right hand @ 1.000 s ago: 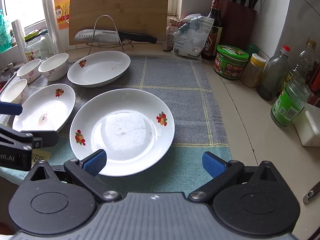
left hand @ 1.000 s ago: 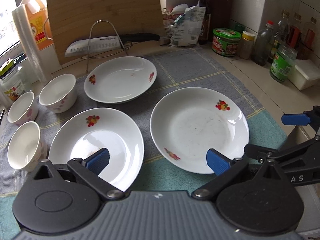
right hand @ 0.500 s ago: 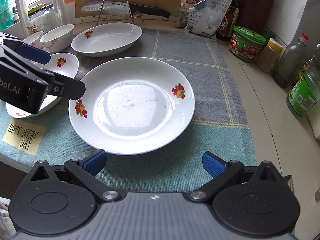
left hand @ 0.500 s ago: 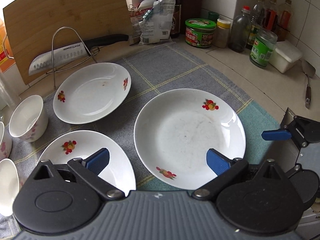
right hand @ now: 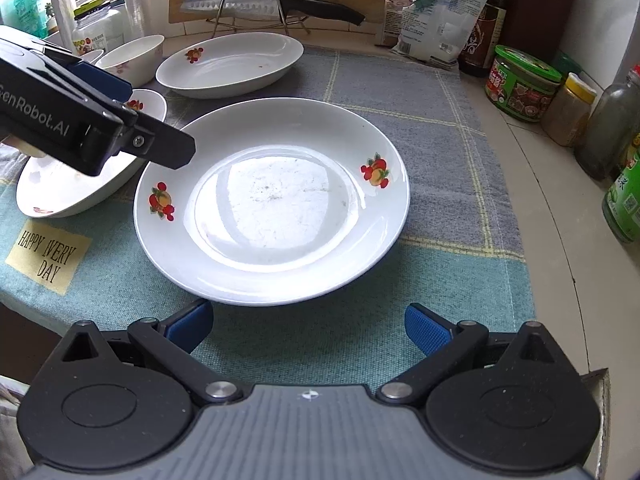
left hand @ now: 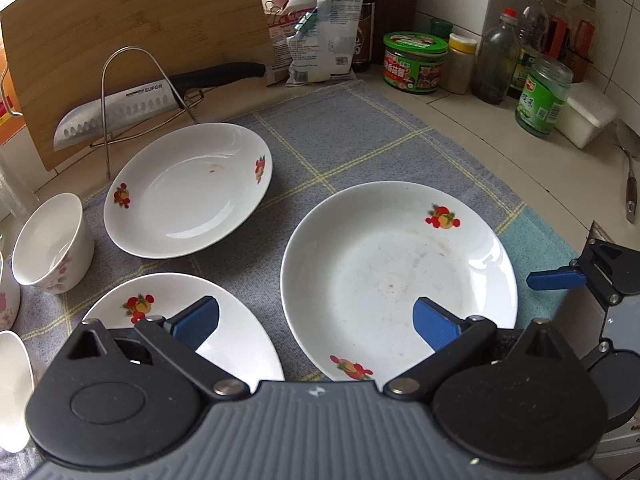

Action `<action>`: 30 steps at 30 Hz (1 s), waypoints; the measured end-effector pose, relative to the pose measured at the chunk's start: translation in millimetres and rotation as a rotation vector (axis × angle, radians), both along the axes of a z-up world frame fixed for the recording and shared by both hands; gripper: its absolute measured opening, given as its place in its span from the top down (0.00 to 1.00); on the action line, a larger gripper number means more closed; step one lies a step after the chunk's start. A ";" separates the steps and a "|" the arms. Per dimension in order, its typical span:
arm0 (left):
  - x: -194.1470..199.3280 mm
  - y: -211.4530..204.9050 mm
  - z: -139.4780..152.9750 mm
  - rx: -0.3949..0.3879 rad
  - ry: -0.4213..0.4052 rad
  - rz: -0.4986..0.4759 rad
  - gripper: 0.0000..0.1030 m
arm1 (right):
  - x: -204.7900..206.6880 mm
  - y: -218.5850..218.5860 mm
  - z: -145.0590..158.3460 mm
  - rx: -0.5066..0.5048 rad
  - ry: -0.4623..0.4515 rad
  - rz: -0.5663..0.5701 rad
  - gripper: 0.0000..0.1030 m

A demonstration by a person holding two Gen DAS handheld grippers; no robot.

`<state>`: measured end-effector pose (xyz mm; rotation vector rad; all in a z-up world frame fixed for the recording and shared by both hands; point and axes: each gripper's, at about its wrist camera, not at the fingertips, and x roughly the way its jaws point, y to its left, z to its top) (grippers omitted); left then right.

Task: Organize plates and bowls
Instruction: 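Move the left gripper to the rim of the white flower plate and close it, then lift the white plate with the left gripper and carry it toward the wall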

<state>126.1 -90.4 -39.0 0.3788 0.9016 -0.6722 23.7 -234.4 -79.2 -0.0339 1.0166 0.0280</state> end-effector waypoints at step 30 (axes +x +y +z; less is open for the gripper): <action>30.9 -16.7 -2.2 0.029 0.018 -0.077 0.01 | 15.5 -12.1 -11.2 -0.002 0.007 0.088 0.00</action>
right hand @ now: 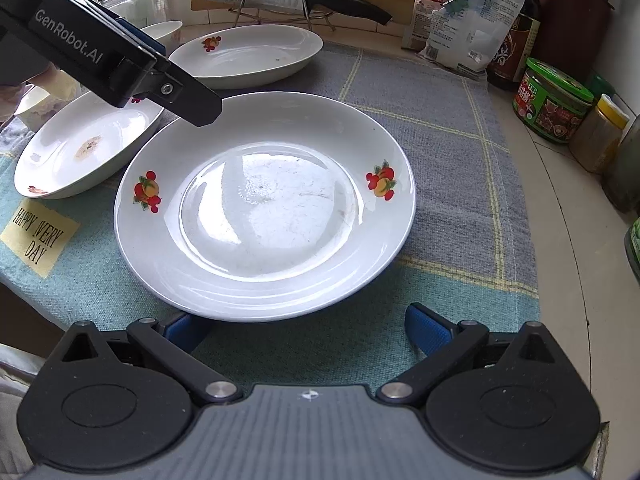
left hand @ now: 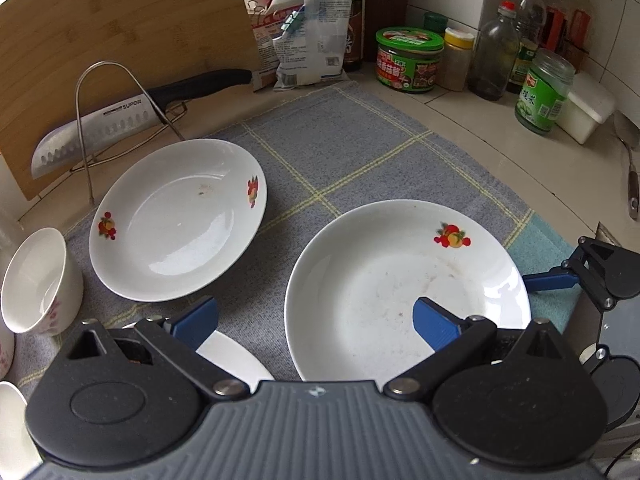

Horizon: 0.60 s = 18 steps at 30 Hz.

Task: Organize plates and bowls
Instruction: 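Lift the white plate with the left gripper and carry it toward the wall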

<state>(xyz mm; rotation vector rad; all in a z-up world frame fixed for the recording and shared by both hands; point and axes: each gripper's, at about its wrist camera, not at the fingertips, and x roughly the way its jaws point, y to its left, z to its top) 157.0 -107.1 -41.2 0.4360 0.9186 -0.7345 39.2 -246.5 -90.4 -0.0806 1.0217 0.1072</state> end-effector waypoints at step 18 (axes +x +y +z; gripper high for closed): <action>35.1 -16.3 -27.3 -0.051 0.194 -0.258 0.01 | -7.5 3.4 0.0 0.002 -0.033 -0.043 0.00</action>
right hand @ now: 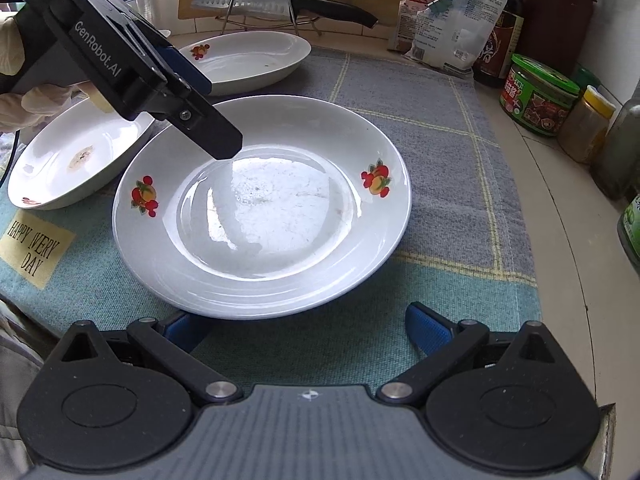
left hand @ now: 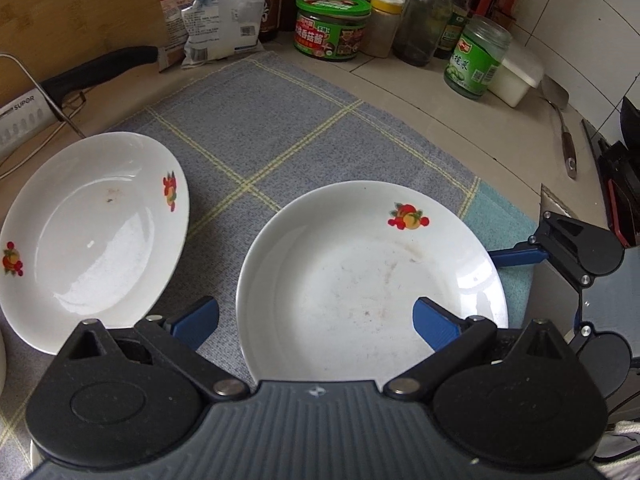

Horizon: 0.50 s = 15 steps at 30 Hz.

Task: Organize plates and bowls
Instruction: 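Lift the white plate with the left gripper and carry it toward the wall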

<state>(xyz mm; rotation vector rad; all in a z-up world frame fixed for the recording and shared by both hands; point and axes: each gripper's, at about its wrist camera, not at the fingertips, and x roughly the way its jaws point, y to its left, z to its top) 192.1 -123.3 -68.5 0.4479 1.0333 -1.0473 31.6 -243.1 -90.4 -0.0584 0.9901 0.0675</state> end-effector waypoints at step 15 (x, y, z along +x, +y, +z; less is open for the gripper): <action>17.1 -11.7 -24.6 0.024 0.157 0.015 0.01 | -11.4 0.4 -2.9 0.007 -0.084 0.005 0.00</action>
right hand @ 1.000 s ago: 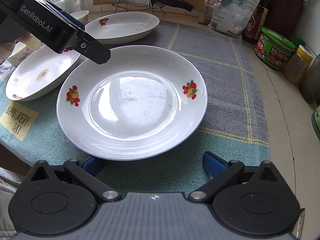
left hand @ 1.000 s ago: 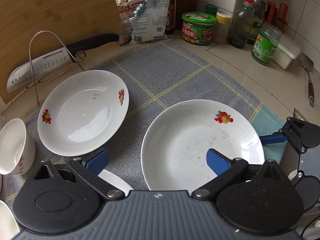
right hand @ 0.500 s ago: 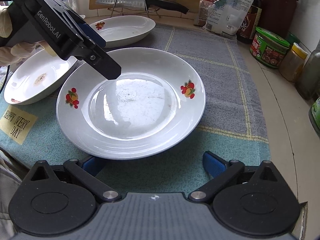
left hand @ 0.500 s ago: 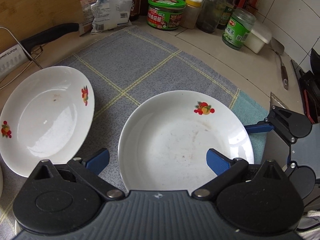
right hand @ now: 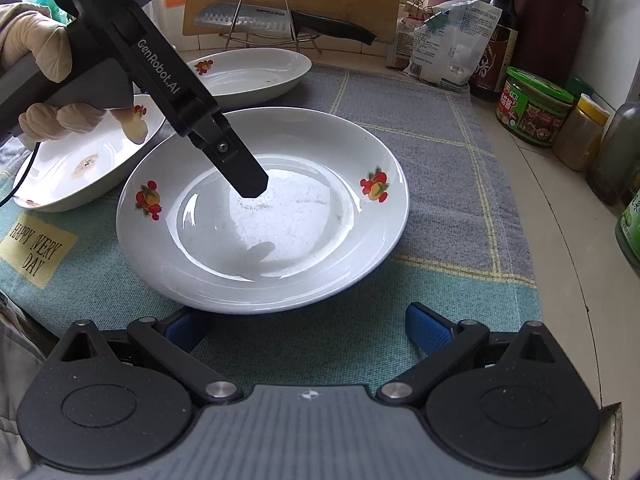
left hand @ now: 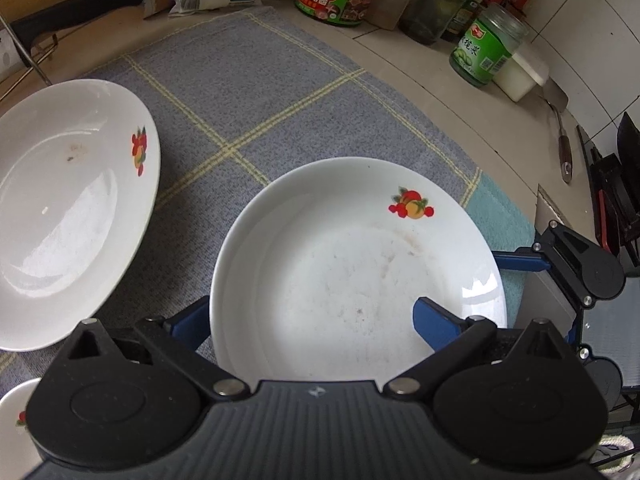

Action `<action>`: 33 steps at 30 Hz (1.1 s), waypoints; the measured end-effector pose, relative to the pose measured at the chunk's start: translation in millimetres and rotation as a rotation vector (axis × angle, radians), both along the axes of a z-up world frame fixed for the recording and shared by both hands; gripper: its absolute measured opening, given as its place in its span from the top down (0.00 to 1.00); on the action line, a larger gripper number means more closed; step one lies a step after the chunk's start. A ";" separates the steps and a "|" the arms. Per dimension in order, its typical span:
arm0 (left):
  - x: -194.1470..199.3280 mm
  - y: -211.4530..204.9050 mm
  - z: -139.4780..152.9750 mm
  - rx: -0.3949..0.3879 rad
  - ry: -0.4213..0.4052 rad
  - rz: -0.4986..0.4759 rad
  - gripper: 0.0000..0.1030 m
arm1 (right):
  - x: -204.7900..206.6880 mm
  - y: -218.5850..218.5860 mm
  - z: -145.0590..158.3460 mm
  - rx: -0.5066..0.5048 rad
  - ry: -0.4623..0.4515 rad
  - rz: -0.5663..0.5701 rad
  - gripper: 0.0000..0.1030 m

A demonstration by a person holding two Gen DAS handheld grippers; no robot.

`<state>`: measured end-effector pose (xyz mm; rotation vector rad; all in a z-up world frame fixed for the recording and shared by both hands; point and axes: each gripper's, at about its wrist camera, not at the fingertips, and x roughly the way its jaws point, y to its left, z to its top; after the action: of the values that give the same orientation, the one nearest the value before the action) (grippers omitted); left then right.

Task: Organize plates and bowls
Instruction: 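Lift the white plate with the left gripper and carry it toward the wall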

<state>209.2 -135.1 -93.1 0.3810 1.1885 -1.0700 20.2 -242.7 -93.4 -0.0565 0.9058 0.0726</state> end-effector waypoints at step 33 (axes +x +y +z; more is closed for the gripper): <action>-1.7 -12.2 4.7 0.067 -0.041 -0.041 0.08 | 0.7 -8.0 -10.6 0.045 -0.162 0.240 0.00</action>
<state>207.6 -147.3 -88.4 0.4794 1.1865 -1.0549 20.9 -250.7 -104.0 -0.1270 0.7318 0.3075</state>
